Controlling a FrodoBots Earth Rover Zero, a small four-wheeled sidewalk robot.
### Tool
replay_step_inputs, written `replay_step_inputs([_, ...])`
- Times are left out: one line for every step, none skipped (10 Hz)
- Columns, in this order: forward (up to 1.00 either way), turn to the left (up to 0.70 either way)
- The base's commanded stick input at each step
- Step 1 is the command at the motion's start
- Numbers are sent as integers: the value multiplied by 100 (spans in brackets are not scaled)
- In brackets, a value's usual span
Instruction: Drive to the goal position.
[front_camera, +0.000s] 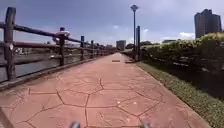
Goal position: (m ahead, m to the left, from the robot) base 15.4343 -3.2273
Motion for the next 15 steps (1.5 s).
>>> replay_step_inputs([70,0])
replay_step_inputs([70,0])
replay_step_inputs([70,-7])
replay_step_inputs([70,-28])
replay_step_inputs([70,-6])
replay_step_inputs([70,0])
replay_step_inputs([70,0])
replay_step_inputs([70,0])
replay_step_inputs([70,0])
replay_step_inputs([70,0])
replay_step_inputs([70,0])
replay_step_inputs([70,0])
replay_step_inputs([70,0])
replay_step_inputs([70,0])
replay_step_inputs([70,0])
